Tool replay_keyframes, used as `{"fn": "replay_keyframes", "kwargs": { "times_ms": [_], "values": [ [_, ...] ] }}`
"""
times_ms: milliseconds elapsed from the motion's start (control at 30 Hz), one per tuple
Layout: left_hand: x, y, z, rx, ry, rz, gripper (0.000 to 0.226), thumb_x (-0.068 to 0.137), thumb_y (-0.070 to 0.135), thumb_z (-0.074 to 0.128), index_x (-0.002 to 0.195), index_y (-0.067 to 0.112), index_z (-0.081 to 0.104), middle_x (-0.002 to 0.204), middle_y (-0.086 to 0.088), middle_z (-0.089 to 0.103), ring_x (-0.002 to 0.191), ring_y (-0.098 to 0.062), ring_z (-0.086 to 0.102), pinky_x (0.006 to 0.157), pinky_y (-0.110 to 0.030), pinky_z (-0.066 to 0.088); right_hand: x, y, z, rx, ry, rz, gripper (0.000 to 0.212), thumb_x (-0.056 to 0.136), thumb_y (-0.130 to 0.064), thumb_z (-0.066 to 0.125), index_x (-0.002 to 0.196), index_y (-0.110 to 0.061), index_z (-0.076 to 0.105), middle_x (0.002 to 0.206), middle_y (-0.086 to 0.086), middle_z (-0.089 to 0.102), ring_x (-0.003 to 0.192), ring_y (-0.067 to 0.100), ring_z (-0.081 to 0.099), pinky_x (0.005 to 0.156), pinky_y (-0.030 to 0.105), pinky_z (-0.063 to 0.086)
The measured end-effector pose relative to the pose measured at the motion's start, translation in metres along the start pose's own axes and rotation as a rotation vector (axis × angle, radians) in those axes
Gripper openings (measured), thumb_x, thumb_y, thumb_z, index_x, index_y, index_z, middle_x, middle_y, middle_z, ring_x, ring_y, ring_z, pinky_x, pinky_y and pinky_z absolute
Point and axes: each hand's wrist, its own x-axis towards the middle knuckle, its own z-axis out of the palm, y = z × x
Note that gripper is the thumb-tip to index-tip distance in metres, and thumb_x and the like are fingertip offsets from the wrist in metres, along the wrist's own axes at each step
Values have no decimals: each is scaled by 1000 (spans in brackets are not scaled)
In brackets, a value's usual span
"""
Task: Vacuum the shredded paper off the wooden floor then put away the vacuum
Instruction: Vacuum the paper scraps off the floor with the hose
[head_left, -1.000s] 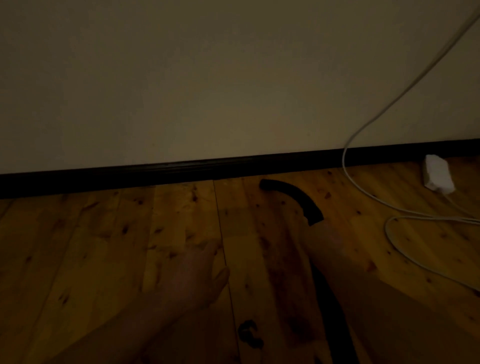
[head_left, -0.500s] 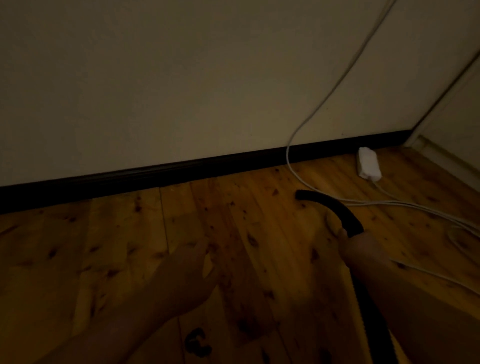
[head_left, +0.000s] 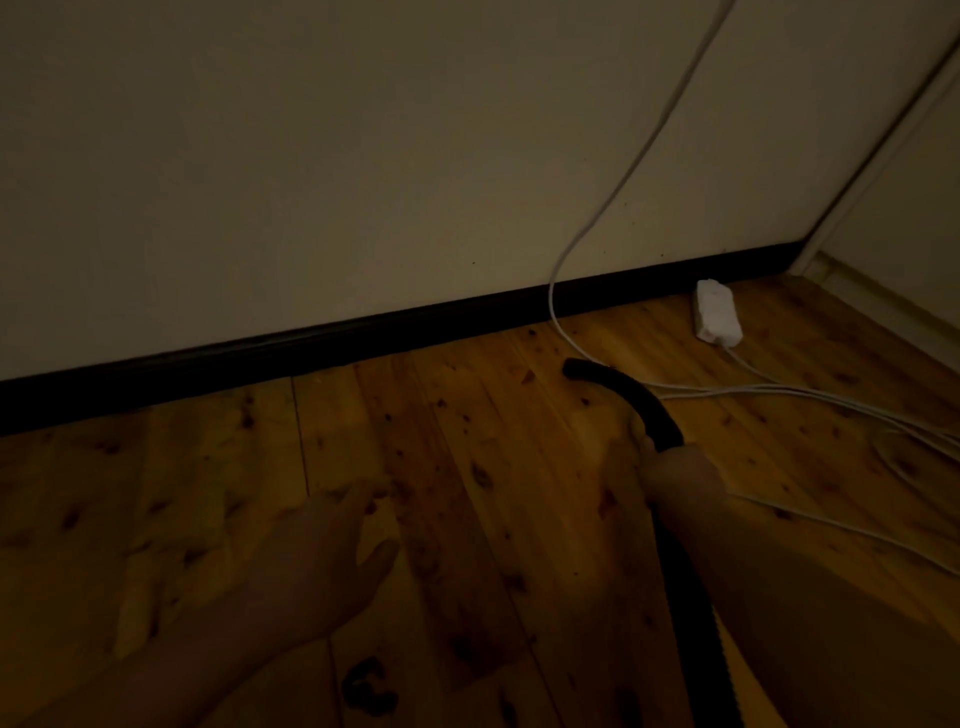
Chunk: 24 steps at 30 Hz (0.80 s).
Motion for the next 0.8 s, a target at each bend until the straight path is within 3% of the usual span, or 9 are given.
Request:
{"fn": "replay_keyframes", "kwargs": {
  "times_ms": [67, 167, 233, 400, 500, 633, 700, 800],
  "values": [
    [-1, -4, 3, 25, 36, 12, 57, 95, 49, 48, 145, 36, 24, 141, 15, 41, 70, -2, 45, 69, -12, 34, 0, -3, 4, -1, -31, -25, 53, 97, -46, 49, 115, 4, 51, 101, 17, 58, 94, 33, 59, 74, 36, 45],
    [0, -4, 6, 31, 41, 17, 56, 95, 48, 48, 144, 37, 24, 140, 16, 41, 63, -1, 42, 60, -10, 33, -2, -5, 4, -73, -26, -59, 55, 96, -50, 49, 117, 1, 51, 103, 16, 62, 93, 32, 63, 72, 35, 48],
    [0, 0, 6, 16, 16, 16, 56, 95, 48, 48, 144, 37, 24, 142, 14, 40, 67, -2, 43, 66, -10, 36, -8, -10, 8, -104, -44, -99, 55, 94, -52, 50, 114, -1, 52, 99, 15, 64, 88, 31, 65, 68, 34, 49],
    [2, -2, 12, -2, 1, 19, 56, 95, 48, 48, 144, 34, 26, 142, 11, 41, 85, -2, 48, 79, -17, 40, -40, -28, 27, -264, -80, -326, 56, 92, -58, 50, 112, -6, 53, 105, 13, 63, 94, 29, 63, 81, 41, 53],
    [3, -2, 14, -12, 4, 14, 55, 95, 48, 49, 143, 34, 27, 141, 10, 42, 74, -2, 47, 74, -17, 42, -63, -32, 26, -403, -108, -466, 51, 94, -59, 46, 112, -12, 52, 103, 8, 64, 90, 24, 63, 70, 32, 47],
    [4, -4, 17, 27, -18, 12, 57, 95, 50, 47, 144, 33, 26, 141, 8, 42, 76, -3, 50, 74, -18, 46, -82, -32, 18, -473, -134, -545, 50, 92, -63, 44, 111, -17, 50, 90, 0, 56, 75, 17, 53, 59, 29, 37],
    [7, 1, 15, 43, -23, 20, 57, 95, 52, 45, 144, 33, 24, 141, 8, 42, 70, -3, 49, 71, -17, 43, -83, -27, 7, -491, -142, -563, 47, 92, -64, 45, 107, -19, 50, 90, -2, 57, 74, 16, 53, 58, 29, 40],
    [9, 14, 12, 73, -14, 64, 58, 96, 52, 42, 146, 31, 23, 138, 7, 43, 62, -3, 43, 65, -16, 37, -81, -11, -19, -472, -95, -576, 46, 89, -63, 49, 103, -20, 51, 96, 0, 64, 82, 18, 61, 70, 33, 51]
  ]
}}
